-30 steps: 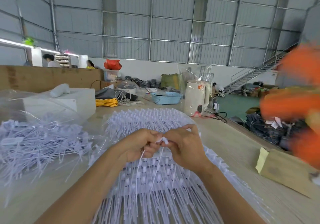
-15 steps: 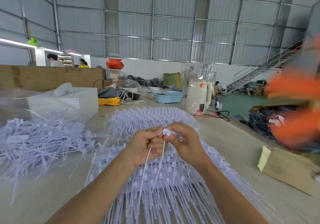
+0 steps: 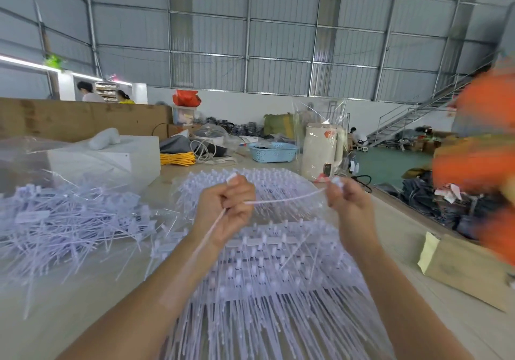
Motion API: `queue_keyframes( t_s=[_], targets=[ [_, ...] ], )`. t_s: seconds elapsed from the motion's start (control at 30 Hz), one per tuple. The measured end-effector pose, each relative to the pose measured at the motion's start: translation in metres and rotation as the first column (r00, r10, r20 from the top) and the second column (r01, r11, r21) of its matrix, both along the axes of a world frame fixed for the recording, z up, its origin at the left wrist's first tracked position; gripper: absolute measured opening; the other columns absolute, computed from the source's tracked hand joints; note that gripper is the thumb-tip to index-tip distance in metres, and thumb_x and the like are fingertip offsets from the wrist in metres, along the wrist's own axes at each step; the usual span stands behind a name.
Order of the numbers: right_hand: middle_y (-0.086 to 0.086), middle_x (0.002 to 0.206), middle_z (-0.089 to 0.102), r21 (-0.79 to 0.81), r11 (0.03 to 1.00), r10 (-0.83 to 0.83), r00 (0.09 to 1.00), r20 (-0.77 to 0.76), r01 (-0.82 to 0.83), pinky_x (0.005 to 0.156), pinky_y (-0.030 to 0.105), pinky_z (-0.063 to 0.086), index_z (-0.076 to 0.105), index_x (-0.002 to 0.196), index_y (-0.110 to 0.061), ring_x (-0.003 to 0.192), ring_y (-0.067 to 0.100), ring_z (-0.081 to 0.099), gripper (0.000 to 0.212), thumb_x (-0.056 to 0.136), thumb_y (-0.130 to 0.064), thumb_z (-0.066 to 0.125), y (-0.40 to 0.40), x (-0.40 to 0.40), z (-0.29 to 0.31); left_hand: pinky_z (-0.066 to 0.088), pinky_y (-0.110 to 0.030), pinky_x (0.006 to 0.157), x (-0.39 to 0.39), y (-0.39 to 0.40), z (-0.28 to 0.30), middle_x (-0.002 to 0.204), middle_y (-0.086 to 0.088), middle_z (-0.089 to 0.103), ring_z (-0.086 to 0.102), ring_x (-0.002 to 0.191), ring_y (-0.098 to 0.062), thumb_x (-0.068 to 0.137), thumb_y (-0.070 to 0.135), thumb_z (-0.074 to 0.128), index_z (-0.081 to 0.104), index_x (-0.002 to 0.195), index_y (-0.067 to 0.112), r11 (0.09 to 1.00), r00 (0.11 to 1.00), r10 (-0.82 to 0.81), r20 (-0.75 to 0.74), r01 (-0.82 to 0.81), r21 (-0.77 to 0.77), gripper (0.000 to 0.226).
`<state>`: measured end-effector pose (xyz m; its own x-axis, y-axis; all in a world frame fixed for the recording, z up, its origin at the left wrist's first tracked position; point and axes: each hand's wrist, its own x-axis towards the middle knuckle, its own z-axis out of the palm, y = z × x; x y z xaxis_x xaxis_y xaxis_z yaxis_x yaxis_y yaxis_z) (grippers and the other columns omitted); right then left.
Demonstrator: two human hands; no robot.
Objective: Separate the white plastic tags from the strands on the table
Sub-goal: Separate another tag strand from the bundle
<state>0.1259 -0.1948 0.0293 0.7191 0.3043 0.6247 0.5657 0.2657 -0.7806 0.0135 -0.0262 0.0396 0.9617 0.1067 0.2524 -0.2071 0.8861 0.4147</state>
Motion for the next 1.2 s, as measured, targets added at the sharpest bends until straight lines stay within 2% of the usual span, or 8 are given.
queue_keyframes(
  t_s=[0.27, 0.37, 0.57, 0.7, 0.87, 1.0, 1.1, 1.2],
  targets=[
    [-0.011, 0.058, 0.056, 0.329, 0.944, 0.047, 0.994, -0.103, -0.011, 0.047, 0.014, 0.039, 0.067, 0.094, -0.021, 0.05, 0.001, 0.045, 0.023, 0.088, -0.038, 0.052, -0.016, 0.014, 0.023, 0.024, -0.017, 0.038, 0.014, 0.0, -0.011, 0.062, -0.008, 0.043, 0.033, 0.039, -0.009, 0.093, -0.007, 0.044, 0.052, 0.08, 0.005, 0.557, 0.745, 0.587, -0.317, -0.088, 0.826, 0.019],
    [-0.008, 0.054, 0.047, 0.248, 0.938, 0.291, 0.94, -0.179, -0.243, 0.039, 0.017, 0.03, 0.063, 0.106, -0.012, 0.042, 0.004, 0.034, 0.027, 0.098, -0.03, 0.044, -0.018, 0.017, 0.023, 0.031, -0.022, 0.045, 0.01, 0.005, -0.014, 0.07, -0.011, 0.047, 0.039, 0.046, -0.012, 0.089, -0.011, 0.046, 0.052, 0.079, 0.005, 0.451, 0.737, 0.605, -0.302, -0.004, 0.893, 0.02],
    [-0.003, 0.097, 0.066, -0.622, 0.759, 0.381, 0.905, 0.186, -0.192, 0.067, 0.007, 0.043, 0.061, 0.122, -0.01, 0.075, 0.001, 0.057, 0.029, 0.093, -0.013, 0.055, 0.022, -0.016, -0.009, 0.044, -0.019, 0.046, 0.006, -0.003, -0.01, 0.057, -0.001, 0.067, 0.059, 0.051, -0.011, 0.087, -0.011, 0.048, 0.063, 0.09, 0.007, 0.407, 0.794, 0.565, -0.224, -0.032, 0.913, 0.024],
    [-0.002, 0.071, 0.053, -0.654, 0.756, 0.235, 0.947, 0.22, -0.035, 0.053, 0.019, 0.041, 0.042, 0.123, -0.012, 0.055, 0.004, 0.049, 0.039, 0.088, -0.004, 0.058, 0.031, -0.015, -0.018, 0.044, -0.026, 0.058, 0.003, -0.005, -0.007, 0.072, -0.007, 0.068, 0.059, 0.051, -0.017, 0.094, 0.021, 0.046, 0.066, 0.088, 0.005, 0.474, 0.835, 0.472, -0.282, 0.03, 0.88, 0.026],
    [-0.01, 0.071, 0.053, -0.606, 0.793, 0.188, 0.973, 0.137, -0.068, 0.051, 0.019, 0.043, 0.052, 0.092, -0.022, 0.048, 0.002, 0.052, 0.024, 0.081, -0.018, 0.073, 0.033, -0.013, -0.018, 0.042, -0.023, 0.059, 0.006, -0.005, -0.013, 0.067, -0.006, 0.059, 0.052, 0.051, -0.008, 0.092, 0.019, 0.061, 0.064, 0.077, 0.017, -0.132, 0.772, 0.612, 0.171, -0.113, 0.985, 0.015],
    [-0.009, 0.047, 0.047, -0.653, 0.757, 0.178, 0.954, 0.242, 0.024, 0.051, 0.017, 0.03, 0.055, 0.057, -0.014, 0.046, 0.003, 0.04, 0.036, 0.087, -0.031, 0.065, 0.03, -0.011, -0.018, 0.039, -0.014, 0.047, 0.011, -0.003, -0.015, 0.057, 0.003, 0.055, 0.048, 0.042, 0.002, 0.092, 0.023, 0.06, 0.06, 0.075, 0.022, -0.12, 0.738, 0.642, 0.207, -0.17, 0.978, 0.018],
    [0.014, 0.062, 0.052, -0.651, 0.758, 0.189, 0.936, 0.297, 0.054, 0.059, 0.035, 0.038, 0.061, 0.074, 0.003, 0.057, 0.015, 0.041, 0.036, 0.088, -0.03, 0.063, 0.032, -0.011, -0.02, 0.048, -0.019, 0.056, 0.01, -0.006, -0.017, 0.059, 0.002, 0.062, 0.059, 0.054, -0.006, 0.093, 0.03, 0.059, 0.064, 0.077, 0.016, -0.022, 0.775, 0.616, 0.139, -0.159, 0.987, 0.022],
    [0.005, 0.061, 0.056, -0.64, 0.764, 0.186, 0.92, 0.345, 0.085, 0.061, 0.035, 0.039, 0.067, 0.073, -0.019, 0.059, 0.017, 0.044, 0.016, 0.087, -0.026, 0.065, 0.034, -0.01, -0.023, 0.042, -0.012, 0.049, 0.007, -0.008, -0.017, 0.046, 0.006, 0.058, 0.055, 0.044, 0.0, 0.094, 0.034, 0.056, 0.061, 0.067, 0.023, -0.104, 0.773, 0.613, 0.162, -0.125, 0.987, 0.03]
  ],
)
